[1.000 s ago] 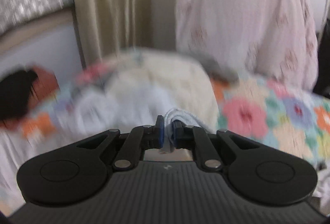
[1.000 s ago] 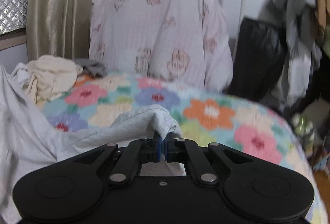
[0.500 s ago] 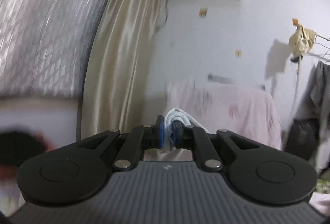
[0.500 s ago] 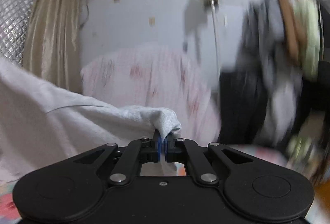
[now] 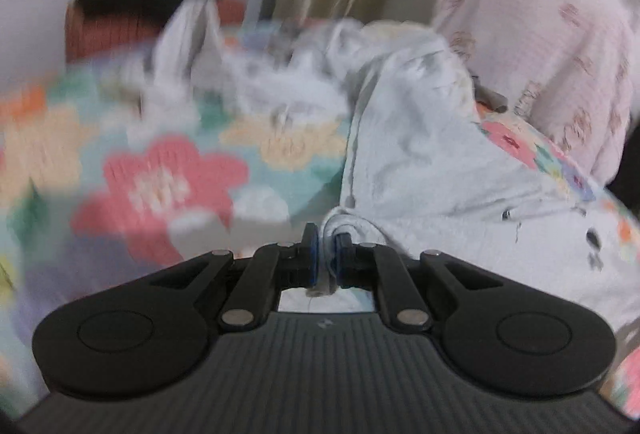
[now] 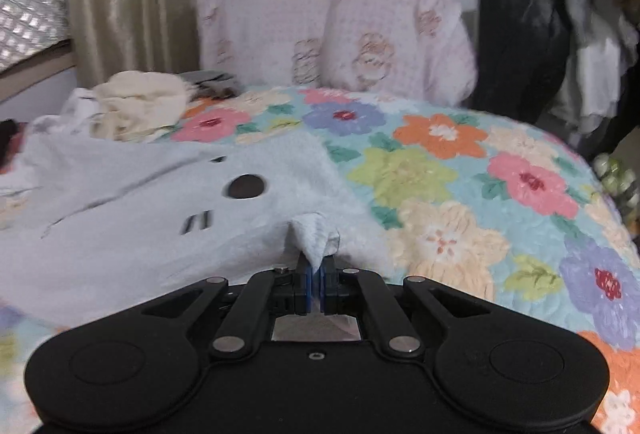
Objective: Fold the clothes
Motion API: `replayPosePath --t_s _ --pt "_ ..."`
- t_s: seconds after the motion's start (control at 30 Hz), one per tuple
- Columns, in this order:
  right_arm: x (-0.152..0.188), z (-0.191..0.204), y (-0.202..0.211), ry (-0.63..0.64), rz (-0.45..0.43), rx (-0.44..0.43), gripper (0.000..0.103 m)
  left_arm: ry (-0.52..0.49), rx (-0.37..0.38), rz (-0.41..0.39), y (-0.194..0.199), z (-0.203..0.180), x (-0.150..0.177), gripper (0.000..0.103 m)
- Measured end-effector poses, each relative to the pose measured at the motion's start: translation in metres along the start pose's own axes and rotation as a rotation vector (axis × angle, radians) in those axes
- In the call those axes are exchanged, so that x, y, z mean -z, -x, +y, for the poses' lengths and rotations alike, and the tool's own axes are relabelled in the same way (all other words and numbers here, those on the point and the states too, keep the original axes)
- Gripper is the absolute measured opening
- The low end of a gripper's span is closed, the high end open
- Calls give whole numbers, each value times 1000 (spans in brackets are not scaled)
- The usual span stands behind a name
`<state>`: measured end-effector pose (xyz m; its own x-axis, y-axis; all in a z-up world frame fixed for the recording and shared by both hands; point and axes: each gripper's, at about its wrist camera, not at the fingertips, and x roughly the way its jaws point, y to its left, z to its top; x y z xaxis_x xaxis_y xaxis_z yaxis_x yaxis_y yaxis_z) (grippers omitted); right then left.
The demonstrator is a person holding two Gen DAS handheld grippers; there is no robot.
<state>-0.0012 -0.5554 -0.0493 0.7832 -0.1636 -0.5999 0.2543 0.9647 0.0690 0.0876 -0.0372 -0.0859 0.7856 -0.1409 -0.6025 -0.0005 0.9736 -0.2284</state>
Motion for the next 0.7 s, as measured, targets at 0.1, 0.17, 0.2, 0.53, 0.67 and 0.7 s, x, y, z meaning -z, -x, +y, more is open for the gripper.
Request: replayPosePath --t_s 0.1,0.17,0.2,0.53,0.67,0.7 --pt "6 -2 17 54 59 -70 4 -69 -17 -37 25 -9 -2 8" --pt "18 -2 8 101 100 -21 4 -57 -15 34 11 0 11 8" --pt "26 -2 -1 109 125 31 4 -51 -14 70 4 5 18 8" --pt "24 -12 65 -10 12 84 3 -123 22 84 17 8 34 9" --pt "34 -15 68 11 24 136 3 -124 9 124 16 5 39 9" --pt "39 -16 63 19 41 151 3 -110 13 132 17 7 41 9"
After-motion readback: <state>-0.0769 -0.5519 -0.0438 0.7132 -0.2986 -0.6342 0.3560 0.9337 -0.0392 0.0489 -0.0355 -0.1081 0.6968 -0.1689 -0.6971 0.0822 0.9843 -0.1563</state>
